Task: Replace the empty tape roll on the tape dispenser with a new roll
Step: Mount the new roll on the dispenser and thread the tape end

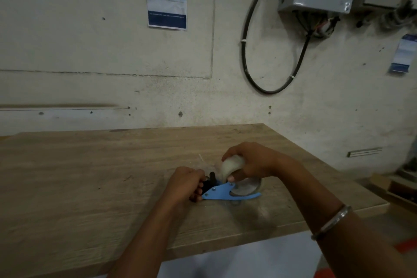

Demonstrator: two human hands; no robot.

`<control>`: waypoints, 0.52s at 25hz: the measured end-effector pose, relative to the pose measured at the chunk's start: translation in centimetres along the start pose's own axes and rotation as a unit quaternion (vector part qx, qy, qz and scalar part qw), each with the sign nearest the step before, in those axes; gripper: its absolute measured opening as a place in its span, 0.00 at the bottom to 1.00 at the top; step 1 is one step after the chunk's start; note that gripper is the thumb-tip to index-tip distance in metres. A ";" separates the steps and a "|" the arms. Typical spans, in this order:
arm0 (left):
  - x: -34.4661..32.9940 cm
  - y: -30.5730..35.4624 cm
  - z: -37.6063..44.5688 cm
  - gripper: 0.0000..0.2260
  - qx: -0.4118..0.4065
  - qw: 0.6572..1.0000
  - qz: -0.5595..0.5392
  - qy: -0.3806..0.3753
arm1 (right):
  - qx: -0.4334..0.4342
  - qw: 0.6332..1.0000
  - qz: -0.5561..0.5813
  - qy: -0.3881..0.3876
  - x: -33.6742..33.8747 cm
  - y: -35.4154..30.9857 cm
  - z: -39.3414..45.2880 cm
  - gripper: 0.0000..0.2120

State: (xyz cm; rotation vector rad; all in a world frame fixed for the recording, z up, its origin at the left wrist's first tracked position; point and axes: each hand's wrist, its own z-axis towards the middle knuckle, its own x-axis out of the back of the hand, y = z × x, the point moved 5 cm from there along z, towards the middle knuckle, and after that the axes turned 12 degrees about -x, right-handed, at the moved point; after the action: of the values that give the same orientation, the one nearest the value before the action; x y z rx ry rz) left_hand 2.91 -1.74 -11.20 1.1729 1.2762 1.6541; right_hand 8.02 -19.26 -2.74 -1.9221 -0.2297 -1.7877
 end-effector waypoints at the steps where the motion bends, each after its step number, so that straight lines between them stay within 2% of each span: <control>1: 0.1 -0.1 0.1 0.09 -0.011 1.000 0.006 0.008 | 0.003 1.000 0.001 -0.003 -0.2 0.0 -0.1 0.28; 3: 0.3 -0.1 0.1 0.10 -0.034 0.999 0.026 0.020 | 0.006 0.999 0.033 -0.012 -0.5 0.1 -0.2 0.27; 7: 0.5 -0.3 0.2 0.09 -0.020 0.999 0.004 0.030 | 0.016 0.976 0.216 -0.013 -0.7 1.4 -0.4 0.17; 9: 0.4 -0.3 0.2 0.10 -0.009 1.000 0.004 0.026 | 0.017 0.938 0.346 -0.020 -1.5 3.1 -0.6 0.14; 11: 0.4 -0.3 0.2 0.11 0.003 1.000 -0.013 0.022 | 0.015 0.879 0.474 -0.042 -2.5 4.5 -0.8 0.16; 13: 0.5 -0.5 0.3 0.09 0.012 0.999 -0.036 0.020 | 0.025 0.845 0.532 -0.052 -3.1 5.1 -0.9 0.17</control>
State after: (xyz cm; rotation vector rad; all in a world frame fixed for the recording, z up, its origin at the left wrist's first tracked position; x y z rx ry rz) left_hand 3.03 -1.05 -11.54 1.0998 1.3511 1.6217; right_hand 9.10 -23.44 -6.97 -1.5682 0.6454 -0.8967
